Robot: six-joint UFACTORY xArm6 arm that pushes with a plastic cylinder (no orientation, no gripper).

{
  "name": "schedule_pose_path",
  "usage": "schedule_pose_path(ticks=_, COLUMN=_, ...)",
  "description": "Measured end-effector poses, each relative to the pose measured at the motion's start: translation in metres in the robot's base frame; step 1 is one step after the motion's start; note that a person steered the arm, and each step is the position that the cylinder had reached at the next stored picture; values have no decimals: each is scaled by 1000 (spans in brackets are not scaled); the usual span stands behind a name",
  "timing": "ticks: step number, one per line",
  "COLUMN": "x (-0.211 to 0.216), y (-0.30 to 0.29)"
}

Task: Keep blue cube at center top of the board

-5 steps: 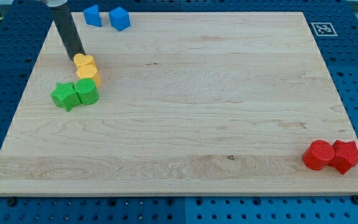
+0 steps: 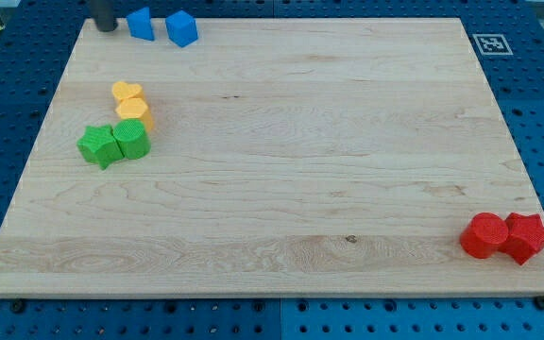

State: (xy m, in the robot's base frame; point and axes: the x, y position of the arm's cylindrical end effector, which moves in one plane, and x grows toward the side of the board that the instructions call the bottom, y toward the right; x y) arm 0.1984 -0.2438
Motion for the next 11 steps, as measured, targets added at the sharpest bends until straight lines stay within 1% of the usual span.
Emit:
schedule_pose_path(ticks=2, x=4, y=98)
schedule_pose_path(ticks=3, x=21, y=132)
schedule_pose_path(ticks=5, x=72, y=134)
schedule_pose_path(ticks=6, x=88, y=144)
schedule_pose_path(ticks=7, x=98, y=172)
schedule_pose_path(ticks=8, x=95, y=203)
schedule_pose_path(ticks=9, x=126, y=236)
schedule_pose_path(ticks=11, x=131, y=312)
